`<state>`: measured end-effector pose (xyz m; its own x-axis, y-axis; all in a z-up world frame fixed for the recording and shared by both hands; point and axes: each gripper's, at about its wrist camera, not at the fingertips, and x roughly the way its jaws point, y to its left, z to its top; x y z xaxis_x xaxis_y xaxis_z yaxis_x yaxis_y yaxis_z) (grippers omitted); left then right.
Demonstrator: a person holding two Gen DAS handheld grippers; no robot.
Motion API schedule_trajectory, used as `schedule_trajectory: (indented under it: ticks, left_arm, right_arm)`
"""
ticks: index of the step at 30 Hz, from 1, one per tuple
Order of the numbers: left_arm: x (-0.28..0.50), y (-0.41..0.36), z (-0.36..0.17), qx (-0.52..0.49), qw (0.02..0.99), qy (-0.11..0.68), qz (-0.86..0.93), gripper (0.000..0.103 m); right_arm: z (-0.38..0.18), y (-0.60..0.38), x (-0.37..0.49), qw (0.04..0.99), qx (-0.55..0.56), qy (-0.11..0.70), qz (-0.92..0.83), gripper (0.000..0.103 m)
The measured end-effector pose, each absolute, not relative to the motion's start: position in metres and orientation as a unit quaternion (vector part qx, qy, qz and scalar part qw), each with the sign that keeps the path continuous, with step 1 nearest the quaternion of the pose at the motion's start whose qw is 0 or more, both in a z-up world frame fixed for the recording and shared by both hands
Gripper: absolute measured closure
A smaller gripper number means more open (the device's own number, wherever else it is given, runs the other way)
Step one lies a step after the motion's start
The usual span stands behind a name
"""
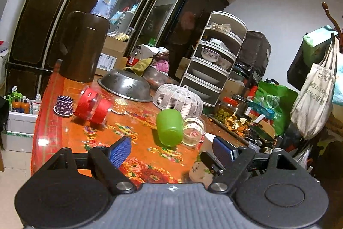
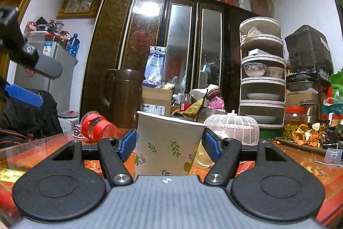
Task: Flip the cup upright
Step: 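Turn the cup rim-up with the right gripper and lower it to the table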
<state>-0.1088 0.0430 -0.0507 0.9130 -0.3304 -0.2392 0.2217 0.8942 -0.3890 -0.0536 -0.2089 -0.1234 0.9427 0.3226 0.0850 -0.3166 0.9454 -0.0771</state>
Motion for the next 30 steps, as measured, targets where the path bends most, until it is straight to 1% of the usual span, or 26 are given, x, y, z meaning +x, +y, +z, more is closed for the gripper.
schedule_trajectory:
  ticks: [9, 16, 20, 22, 23, 24, 25, 27, 28, 30]
  left_arm:
    - [-0.110, 0.052, -0.058, -0.200, 0.958, 0.152, -0.139, 0.017]
    - [-0.117, 0.054, -0.058, -0.202, 0.959, 0.144, -0.140, 0.017]
    - [-0.119, 0.054, -0.059, -0.201, 0.959, 0.145, -0.140, 0.017]
    - [-0.119, 0.053, -0.060, -0.199, 0.959, 0.147, -0.139, 0.017]
    - [-0.119, 0.053, -0.060, -0.198, 0.959, 0.149, -0.138, 0.017]
    - [-0.119, 0.053, -0.061, -0.197, 0.959, 0.150, -0.136, 0.017]
    - [-0.118, 0.052, -0.062, -0.196, 0.959, 0.154, -0.133, 0.016]
    - [-0.116, 0.052, -0.064, -0.193, 0.959, 0.161, -0.130, 0.013]
    - [-0.114, 0.052, -0.066, -0.193, 0.958, 0.164, -0.133, 0.011]
    - [-0.112, 0.052, -0.069, -0.193, 0.957, 0.169, -0.138, 0.009]
  right_arm:
    - [-0.124, -0.187, -0.064, 0.983, -0.076, -0.051, 0.157, 0.035]
    - [-0.137, -0.185, -0.063, 0.982, -0.060, -0.027, 0.174, 0.037]
    - [-0.142, -0.184, -0.065, 0.984, -0.054, -0.040, 0.168, 0.036]
    - [-0.144, -0.182, -0.064, 0.984, -0.055, -0.034, 0.164, 0.035]
    - [-0.144, -0.182, -0.064, 0.984, -0.052, -0.030, 0.166, 0.033]
    - [-0.144, -0.182, -0.063, 0.984, -0.050, -0.025, 0.168, 0.023]
    - [-0.143, -0.183, -0.063, 0.984, -0.049, -0.021, 0.173, 0.019]
    - [-0.141, -0.184, -0.064, 0.983, -0.042, -0.015, 0.179, 0.002]
    - [-0.139, -0.186, -0.065, 0.983, -0.038, -0.010, 0.181, 0.001]
    - [-0.136, -0.189, -0.065, 0.982, -0.031, 0.002, 0.187, 0.001]
